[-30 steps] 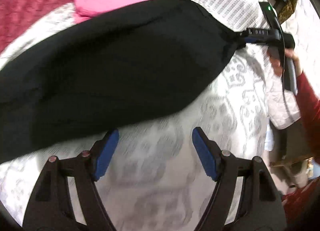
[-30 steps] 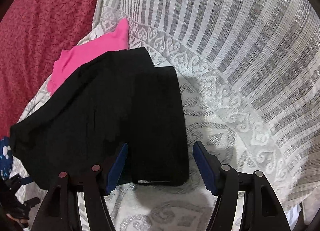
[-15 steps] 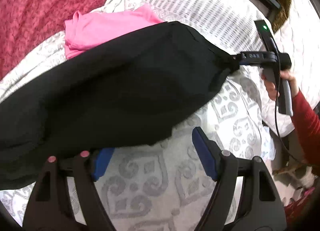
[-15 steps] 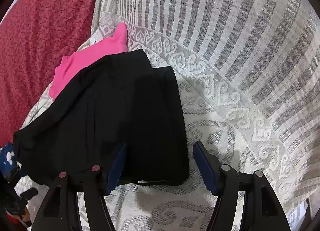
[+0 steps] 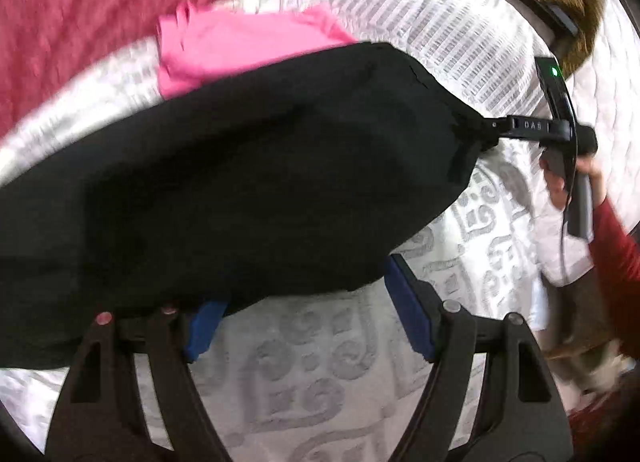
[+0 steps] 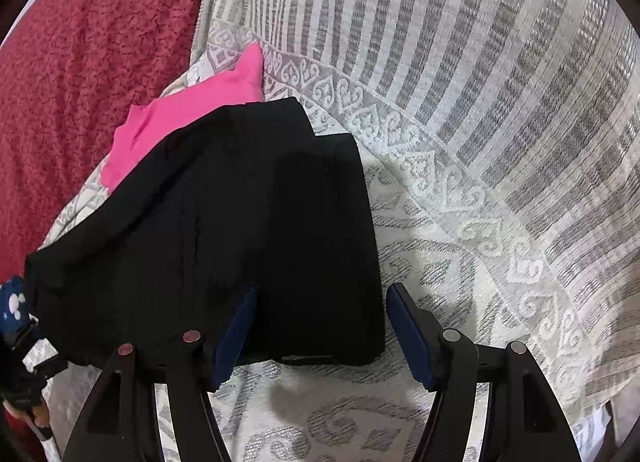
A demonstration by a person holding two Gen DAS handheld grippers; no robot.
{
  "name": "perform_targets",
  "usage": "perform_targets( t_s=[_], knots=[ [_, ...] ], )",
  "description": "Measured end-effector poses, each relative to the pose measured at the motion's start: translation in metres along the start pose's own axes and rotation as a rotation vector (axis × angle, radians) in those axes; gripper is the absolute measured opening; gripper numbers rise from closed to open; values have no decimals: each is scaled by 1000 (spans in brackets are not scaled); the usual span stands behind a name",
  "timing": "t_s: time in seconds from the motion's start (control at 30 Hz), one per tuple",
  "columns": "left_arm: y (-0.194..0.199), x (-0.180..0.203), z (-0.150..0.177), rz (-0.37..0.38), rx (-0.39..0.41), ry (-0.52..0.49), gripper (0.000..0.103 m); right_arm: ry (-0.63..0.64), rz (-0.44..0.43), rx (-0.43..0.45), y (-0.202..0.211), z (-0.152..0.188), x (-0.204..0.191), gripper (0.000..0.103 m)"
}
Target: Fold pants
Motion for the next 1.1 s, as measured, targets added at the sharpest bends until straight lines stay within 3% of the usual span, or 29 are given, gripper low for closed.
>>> perform_targets(
  t_s=[0.07,0.17,0.27,0.33,0.4,0.47,0.5,0.53,0.63,0.73,0.83,0.93,1.1],
  knots=[
    [-6,14,-5,46,13,-5,77,-11,-2,3,0,-1,1,69],
    [-10,44,-18,21,71,-116,77,-20,-8,3,-2,-1,3,69],
    [-21,67,-22,4,70,-211,76,-22,-17,1,-2,0,4,69],
    [-27,73,-18,27,41,-233,65,-19,-21,2,-2,0,4,69],
    [-27,70,-12,8,30,-247,36,-13,-32,-1,-2,1,5,69],
    [-26,57,-5,16,17,-205,16,-11,-46,1,-3,2,4,72],
    [-26,54,-4,34,12,-180,13,-13,-57,8,-4,2,4,72],
    [-23,48,-3,74,12,-137,12,-14,-55,15,-5,2,3,72],
    [-16,48,-6,83,33,-118,12,34,30,71,-2,-3,1,43],
    [-8,56,-6,38,47,-163,11,17,4,149,24,-7,1,10],
    [5,64,-1,41,66,-170,11,26,-23,201,61,-2,7,7],
    [15,71,11,27,78,-187,12,47,26,218,82,16,20,3],
    [0,69,23,20,30,-167,12,-40,-17,101,74,51,56,6]
  ],
)
Point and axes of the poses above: each gripper's, at about its wrist camera, not at the fingertips, and y roughly against the way its jaws point, x to its right, z to its underside, the point moved 7 cm from there along -y, roughly the way its jaws point, and after that the axes turned 7 degrees about -z, right-handed, at the moved point
